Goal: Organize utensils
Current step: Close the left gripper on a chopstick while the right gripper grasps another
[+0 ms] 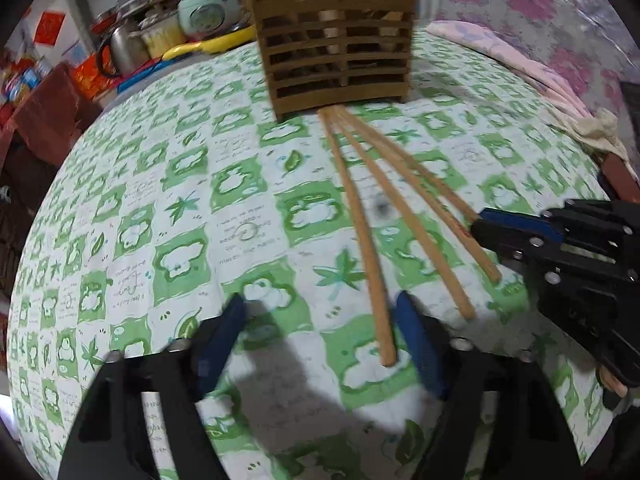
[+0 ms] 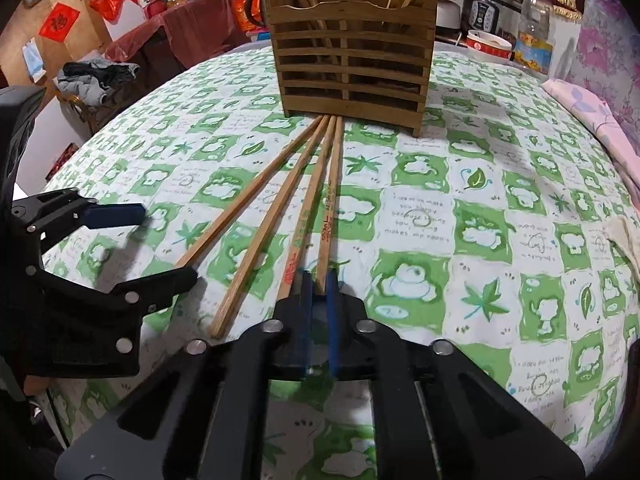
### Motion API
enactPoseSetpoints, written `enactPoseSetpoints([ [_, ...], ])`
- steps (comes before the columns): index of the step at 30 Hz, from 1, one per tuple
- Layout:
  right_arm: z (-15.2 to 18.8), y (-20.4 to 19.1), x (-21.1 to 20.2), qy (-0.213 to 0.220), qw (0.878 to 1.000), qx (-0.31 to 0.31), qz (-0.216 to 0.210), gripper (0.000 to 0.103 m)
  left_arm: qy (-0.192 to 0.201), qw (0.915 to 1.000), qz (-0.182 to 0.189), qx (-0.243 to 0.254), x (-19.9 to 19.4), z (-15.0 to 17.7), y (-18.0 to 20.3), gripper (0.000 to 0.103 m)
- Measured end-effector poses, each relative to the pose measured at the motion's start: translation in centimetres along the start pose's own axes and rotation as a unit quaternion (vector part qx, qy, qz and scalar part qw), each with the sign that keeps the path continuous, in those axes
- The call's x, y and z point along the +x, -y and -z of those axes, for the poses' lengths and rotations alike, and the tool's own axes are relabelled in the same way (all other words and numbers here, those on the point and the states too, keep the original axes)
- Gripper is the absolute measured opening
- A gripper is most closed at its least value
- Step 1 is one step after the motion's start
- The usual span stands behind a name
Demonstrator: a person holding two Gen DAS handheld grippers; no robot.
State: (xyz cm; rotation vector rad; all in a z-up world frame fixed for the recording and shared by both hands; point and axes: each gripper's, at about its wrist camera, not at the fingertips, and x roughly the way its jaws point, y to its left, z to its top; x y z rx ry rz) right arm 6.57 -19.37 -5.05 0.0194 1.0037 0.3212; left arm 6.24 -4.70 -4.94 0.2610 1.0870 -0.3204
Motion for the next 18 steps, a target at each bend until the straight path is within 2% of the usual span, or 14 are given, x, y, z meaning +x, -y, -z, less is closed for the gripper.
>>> enactPoseSetpoints([
  [1,0.2,-0.1,-0.2,0.0,1.0,-0.001,0.001,0.007,0.006,0.9999,0.002,0.01,-0.4,0.4,0.5,0.053],
  [4,1.3,0.0,-1.2,-0.001,1.0,0.005,-0.007,0.007,0.01,0.9997,0.012,0.018,-1.2,1.5,0.8,0.038],
  [6,2.0,0.5,-1.8,0.001,1.0,0.019,-0.021,0.007,0.009,0.9997,0.018,0.013,-1.5,1.9,0.6,0.038],
  [8,2.3,1.2,-2.1,0.003,0.999,0.037,-0.031,0.007,0.007,0.9997,0.025,0.003,-1.3,1.8,0.3,0.042],
  [10,2.2,1.3,-1.7,-0.002,0.999,0.04,-0.03,0.009,0.001,0.9997,0.021,-0.013,-1.0,1.5,-0.2,0.057],
  [13,2.1,0.8,-1.6,-0.002,0.999,0.027,-0.024,0.012,-0.002,0.9994,0.027,-0.021,-0.7,1.1,-0.5,0.059],
  [14,2.1,0.8,-1.6,-0.002,0.999,0.028,-0.025,0.009,-0.001,0.9995,0.024,-0.018,-0.7,1.2,-0.4,0.059],
  [15,2.1,0.9,-1.6,-0.002,0.999,0.031,-0.025,0.007,0.002,0.9996,0.023,-0.013,-0.8,1.2,-0.2,0.049],
  [16,2.1,1.0,-1.6,-0.002,0.999,0.035,-0.025,0.007,0.006,0.9995,0.031,-0.003,-1.1,1.3,0.2,0.027],
  [18,2.1,1.0,-1.8,0.001,0.999,0.035,-0.024,0.006,0.011,0.9994,0.03,0.012,-1.3,1.6,0.8,0.008],
])
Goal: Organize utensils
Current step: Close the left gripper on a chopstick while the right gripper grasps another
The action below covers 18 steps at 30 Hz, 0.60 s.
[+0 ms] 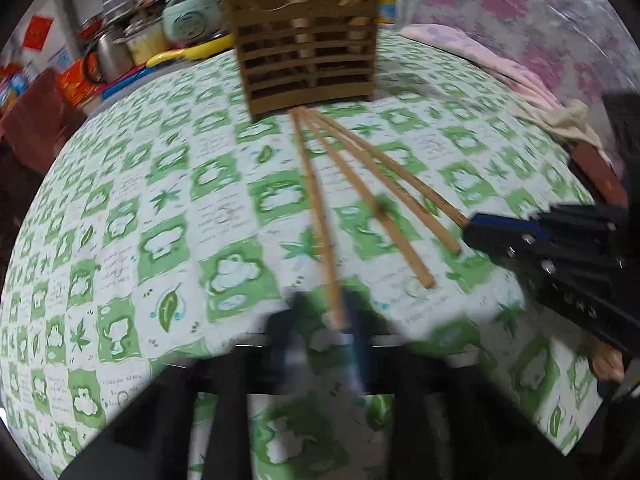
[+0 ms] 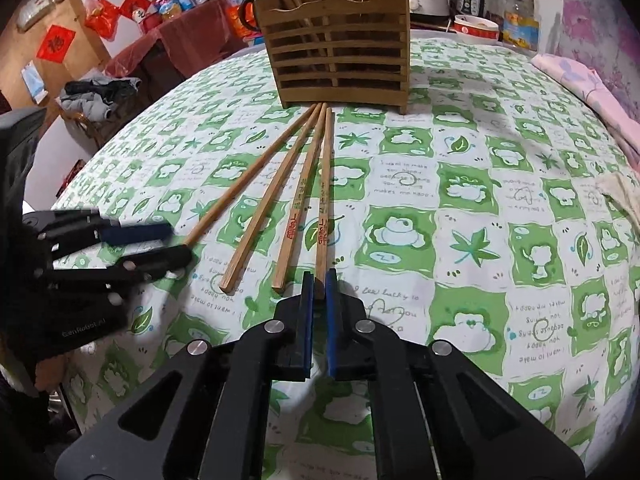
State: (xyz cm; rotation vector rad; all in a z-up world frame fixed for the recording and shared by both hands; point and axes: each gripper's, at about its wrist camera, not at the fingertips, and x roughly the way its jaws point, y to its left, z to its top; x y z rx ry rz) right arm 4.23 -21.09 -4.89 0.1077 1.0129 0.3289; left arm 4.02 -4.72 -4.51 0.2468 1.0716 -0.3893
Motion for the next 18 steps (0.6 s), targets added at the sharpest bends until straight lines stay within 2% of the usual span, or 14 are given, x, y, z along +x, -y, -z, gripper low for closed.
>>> enactPoseSetpoints([
  [1,0.0,-0.1,-0.2,0.005,1.0,-0.002,0.002,0.006,0.004,1.0,-0.007,0.002,-0.1,0.1,0.1,0.007],
  [8,0.2,0.1,-2.5,0.053,0.999,0.005,0.002,0.006,0.034,0.9986,0.017,-0.039,-2.8,-0.1,-1.4,0.007],
  [18,-1.8,0.8,-8.9,0.136,0.991,0.015,0.004,0.006,0.126,0.9914,-0.004,-0.035,-10.6,-3.5,-0.8,0.007],
])
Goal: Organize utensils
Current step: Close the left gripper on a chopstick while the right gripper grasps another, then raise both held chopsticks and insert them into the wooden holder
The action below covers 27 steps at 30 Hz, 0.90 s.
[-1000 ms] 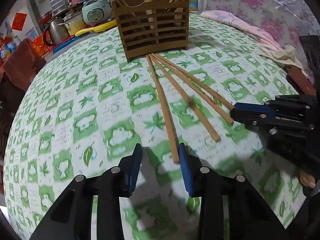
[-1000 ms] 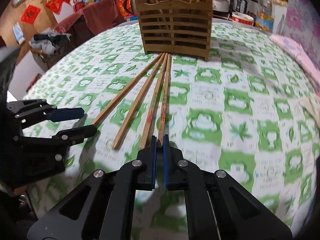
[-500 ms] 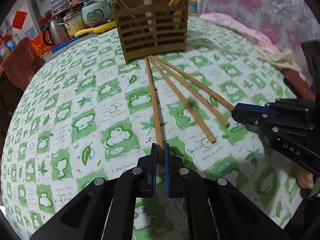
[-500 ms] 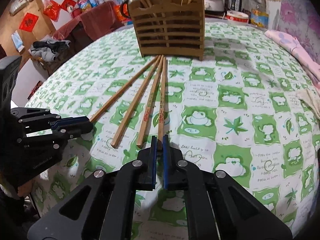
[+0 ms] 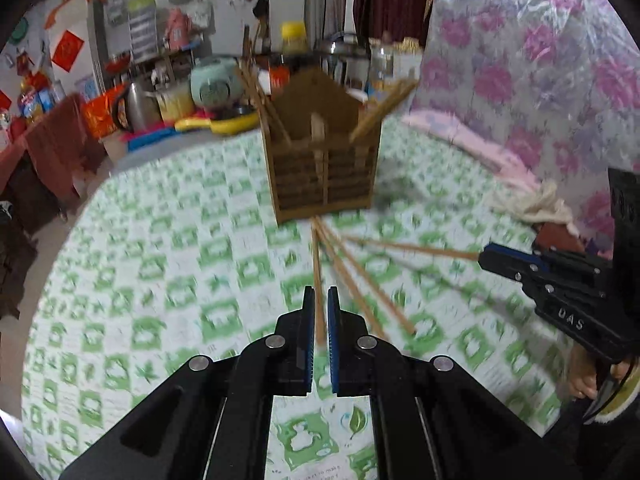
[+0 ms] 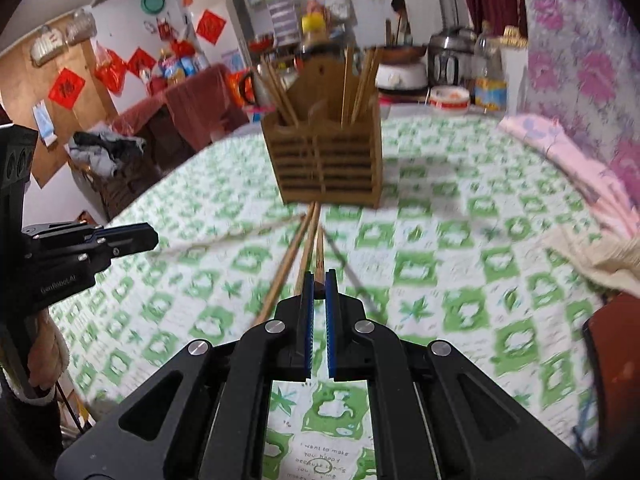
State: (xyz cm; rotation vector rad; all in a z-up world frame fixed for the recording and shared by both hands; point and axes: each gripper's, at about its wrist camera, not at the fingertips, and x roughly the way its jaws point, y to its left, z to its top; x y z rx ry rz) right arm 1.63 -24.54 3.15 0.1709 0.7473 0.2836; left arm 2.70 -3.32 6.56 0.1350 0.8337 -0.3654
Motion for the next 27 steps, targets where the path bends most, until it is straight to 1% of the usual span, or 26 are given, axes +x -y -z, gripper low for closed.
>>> enactPoseSetpoints([
  [3,-1.1,-0.1,-1.3,0.02,1.0,0.001,-0.001,0.006,0.012,0.9999,0.002,-0.007,-1.0,-1.7,-0.1,0.007],
  [6,-2.2,-0.3,-2.3,0.037,0.999,-0.001,-0.001,0.006,0.02,0.9998,0.002,-0.003,-1.4,-3.3,0.2,0.007],
  [9,-2.7,-0.3,-2.6,0.044,0.999,0.003,-0.004,0.006,-0.007,0.9999,0.015,0.003,0.0,-2.8,0.5,0.007],
  [11,-2.6,-0.2,-2.6,0.043,0.999,0.005,-0.008,0.006,-0.03,0.9993,0.019,0.009,1.3,-1.4,0.7,0.016],
  [13,-2.3,-0.1,-2.3,0.039,0.999,0.007,-0.009,0.006,-0.059,0.9981,0.015,0.009,3.1,0.5,0.7,0.045],
  [14,-2.2,0.0,-2.3,0.038,0.999,0.008,-0.009,0.006,-0.071,0.9973,0.012,0.009,4.0,1.4,0.7,0.047],
  [17,-2.2,0.1,-2.3,0.038,0.999,0.012,-0.011,0.006,-0.113,0.9936,0.008,0.008,6.7,3.9,0.3,0.047],
  [20,-2.2,0.2,-2.3,0.038,0.999,0.01,-0.011,0.006,-0.149,0.9888,0.0,0.008,9.1,5.7,-0.3,0.046],
  [21,-2.2,0.3,-2.4,0.038,0.999,0.009,-0.011,0.006,-0.153,0.9882,0.0,0.007,9.5,6.1,-0.5,0.044],
  [22,-2.2,0.3,-2.3,0.039,0.999,0.011,-0.011,0.006,-0.142,0.9898,0.0,0.01,9.2,6.3,-0.6,0.037],
  [23,-2.2,0.2,-2.3,0.039,0.999,0.012,-0.011,0.006,-0.143,0.9897,0.005,0.012,9.0,6.4,-0.6,0.029],
  [24,-2.2,0.2,-2.3,0.039,0.999,0.012,-0.011,0.006,-0.146,0.9891,0.015,0.015,8.9,6.4,-0.6,0.007],
  [27,-2.2,0.3,-2.5,0.04,0.999,0.016,-0.013,0.006,-0.136,0.9905,0.015,0.012,8.2,6.4,-0.6,0.006],
])
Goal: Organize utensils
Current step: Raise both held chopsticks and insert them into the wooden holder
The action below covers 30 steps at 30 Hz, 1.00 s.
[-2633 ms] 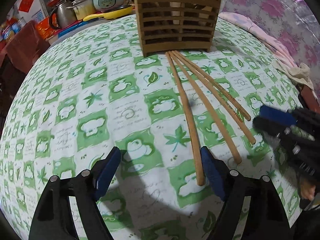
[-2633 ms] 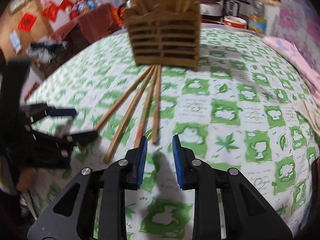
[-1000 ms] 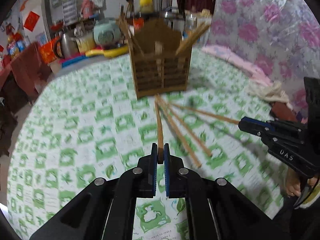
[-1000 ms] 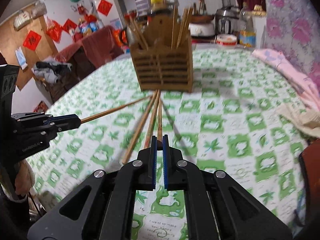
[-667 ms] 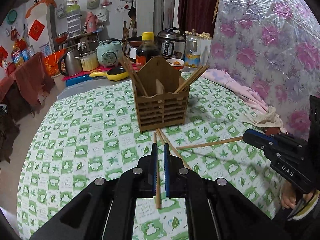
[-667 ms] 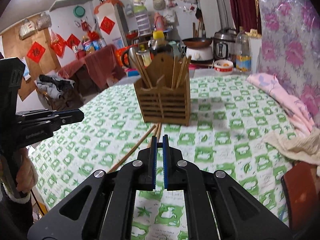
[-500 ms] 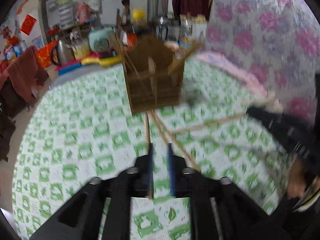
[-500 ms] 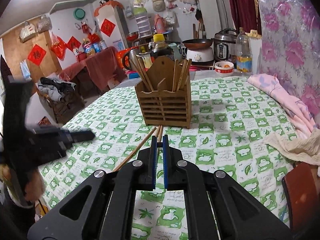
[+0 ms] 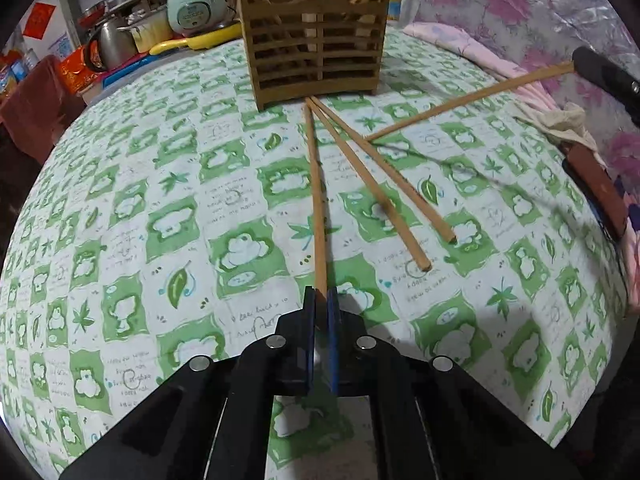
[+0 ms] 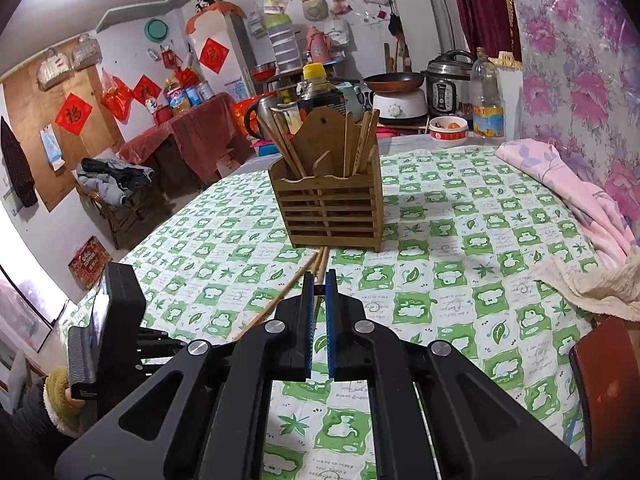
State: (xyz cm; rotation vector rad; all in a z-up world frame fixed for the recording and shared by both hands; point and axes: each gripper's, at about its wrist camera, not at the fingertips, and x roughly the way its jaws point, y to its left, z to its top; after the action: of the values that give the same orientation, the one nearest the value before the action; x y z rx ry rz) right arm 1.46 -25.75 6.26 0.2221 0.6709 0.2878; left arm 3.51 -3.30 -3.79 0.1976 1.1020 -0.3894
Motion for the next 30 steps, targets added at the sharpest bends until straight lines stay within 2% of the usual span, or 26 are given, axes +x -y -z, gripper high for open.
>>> enactPoseSetpoints([
  [3,0.0,-0.1,-0.1,0.002,1.0,0.004,0.001,0.006,0.019,0.9998,-0.002,-0.001,-1.7,-0.6,0.2,0.006],
  [6,-0.5,-0.1,-0.6,0.01,1.0,0.006,0.002,0.006,0.058,0.9983,-0.007,0.002,-4.8,-2.2,0.5,0.006],
  [12,-2.3,-0.6,-1.6,0.031,1.0,0.002,0.001,0.006,0.132,0.9909,-0.023,0.004,-11.0,-7.0,0.9,0.006],
  [22,-6.3,-2.9,-1.4,0.053,0.998,-0.032,0.006,0.006,0.172,0.9847,-0.03,0.009,-14.7,-15.1,2.0,0.006],
  [25,-8.5,-3.5,-1.3,0.068,0.997,-0.038,0.008,0.006,0.195,0.9801,-0.033,0.009,-16.7,-17.4,2.1,0.006],
  [30,-12.2,-4.2,-1.9,0.105,0.993,-0.045,0.018,0.006,0.252,0.9672,-0.028,-0.005,-20.4,-21.2,1.4,0.006],
])
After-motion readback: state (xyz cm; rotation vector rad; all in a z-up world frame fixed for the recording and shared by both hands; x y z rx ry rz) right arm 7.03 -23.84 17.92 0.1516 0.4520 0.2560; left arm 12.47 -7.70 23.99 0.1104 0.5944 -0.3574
